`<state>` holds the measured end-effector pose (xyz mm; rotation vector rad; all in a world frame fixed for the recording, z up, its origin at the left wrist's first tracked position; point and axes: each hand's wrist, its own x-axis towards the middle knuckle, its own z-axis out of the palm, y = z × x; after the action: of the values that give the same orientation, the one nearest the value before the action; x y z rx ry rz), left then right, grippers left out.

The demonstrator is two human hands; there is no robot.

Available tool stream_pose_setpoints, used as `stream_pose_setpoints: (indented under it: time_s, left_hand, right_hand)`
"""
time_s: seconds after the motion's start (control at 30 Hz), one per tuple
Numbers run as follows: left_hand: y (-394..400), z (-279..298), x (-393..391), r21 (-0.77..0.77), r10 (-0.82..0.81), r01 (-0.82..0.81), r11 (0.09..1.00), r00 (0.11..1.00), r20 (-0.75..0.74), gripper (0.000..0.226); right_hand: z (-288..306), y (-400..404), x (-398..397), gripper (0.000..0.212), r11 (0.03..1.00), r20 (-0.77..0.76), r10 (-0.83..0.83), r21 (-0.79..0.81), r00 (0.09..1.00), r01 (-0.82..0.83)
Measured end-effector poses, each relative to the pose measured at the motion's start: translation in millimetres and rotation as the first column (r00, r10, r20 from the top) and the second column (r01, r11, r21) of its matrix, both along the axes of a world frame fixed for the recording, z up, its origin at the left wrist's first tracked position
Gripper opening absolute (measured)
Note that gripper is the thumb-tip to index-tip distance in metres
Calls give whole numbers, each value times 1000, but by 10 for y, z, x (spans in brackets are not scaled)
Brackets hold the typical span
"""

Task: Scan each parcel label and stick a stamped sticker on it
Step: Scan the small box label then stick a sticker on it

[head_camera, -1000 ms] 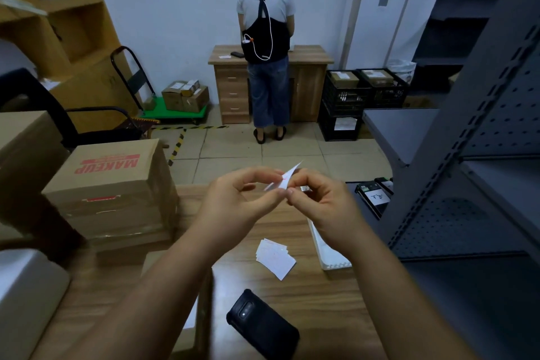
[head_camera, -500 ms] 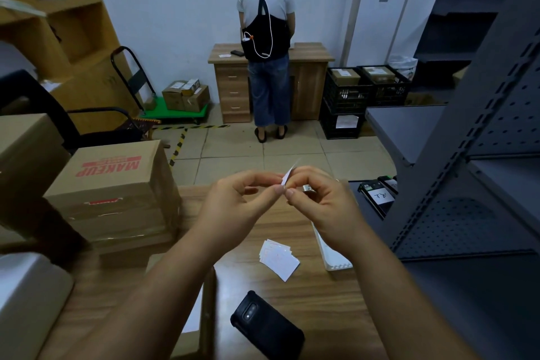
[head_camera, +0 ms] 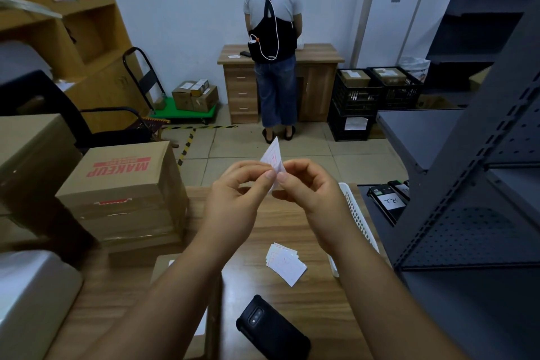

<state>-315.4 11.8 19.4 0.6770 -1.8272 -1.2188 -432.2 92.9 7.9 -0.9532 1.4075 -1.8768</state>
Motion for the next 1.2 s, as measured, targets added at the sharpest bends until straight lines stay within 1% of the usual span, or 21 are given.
stream_pose_setpoints:
  time_s: [0.07,0.13,0.2,0.27,0.3,0.37,0.43,0.53,0.57,0.63,0.67,0.77,0.83,0.9,0.93,0.97,1.0,1.03,1.1,1.17,1.2]
  left_hand:
    - [6,14,-21,-35,20,-21,999,1000,-15,10]
    - [-7,8,-29,-31,23,-23,999,1000,-7,11]
    - [-51,-13,-26,103,70,-66,993,997,-40,12]
    - [-126,-36,-7,284,157,-122,951,982,-104,14]
    - [-163,-56,8,348,188,-132,928,974,-130,15]
    - [-228,-119,53,399,213,-141,906,967,-140,16]
    - [-256,-212,96,416,225,-157,896,967,-119,16]
    - [-245,-393,161,455,260,-200,868,963,-72,16]
    - [-234,-453,188,472,267,-214,855,963,-48,16]
    - [-217,-577,257,509,275,-241,826,961,8,16]
    - [-215,-642,299,521,283,-261,813,958,39,17]
    - [-201,-776,419,536,320,-314,784,944,85,17]
    - [-192,-848,505,530,344,-344,775,933,104,17]
    - [-190,-918,602,512,368,-375,772,922,121,17]
    - [-194,-947,660,490,386,-398,776,913,130,16]
    - [-201,-964,712,460,405,-422,781,903,142,16]
    - [-214,-982,766,418,424,-448,790,892,153,15]
    - [-222,-990,819,364,437,-466,806,884,165,15]
    - [-220,-1016,930,187,434,-470,863,877,203,17]
    - [-228,-1107,1085,-64,403,-401,914,875,270,13]
    - [-239,-1163,1170,-201,369,-317,927,868,333,14]
  right_hand:
    - [10,-36,-10,5,999,-15,-35,8,999,35]
    - [-14,-64,-59,9,998,-21,-49,31,999,50]
    - [-61,-85,-162,9,995,69,-74,73,995,69]
    - [-211,-85,-361,8,982,232,-147,151,961,113]
    - [-325,-67,-482,7,966,280,-199,215,939,141]
    - [-633,-3,-741,7,916,273,-294,355,916,188]
    - [-973,55,-985,10,848,209,-393,460,896,264]
    - [-1439,97,-1299,22,724,3,-476,568,879,391]
    - [-1574,98,-1379,26,678,-98,-453,607,886,414]
    - [-1803,96,-1475,36,582,-292,-322,689,901,431]
    - [-1865,92,-1485,38,546,-350,-286,705,892,452]
    - [-1930,79,-1406,37,519,-393,-371,664,841,539]
    - [-1874,48,-1218,32,540,-356,-435,632,827,556]
    - [-1785,-13,-942,25,602,-296,-394,632,870,488]
    - [-1730,-59,-778,22,645,-235,-341,646,910,408]
    - [-1664,-121,-599,23,690,-142,-270,661,952,294]
    - [-1581,-189,-390,24,741,-2,-193,656,981,147]
    - [-1475,-255,-158,25,789,158,-102,614,982,-17]
    - [-1276,-386,315,29,836,403,79,471,912,-281]
    - [-1149,-511,718,40,840,527,197,344,827,-420]
    - [-1108,-560,891,43,843,564,226,295,794,-450]
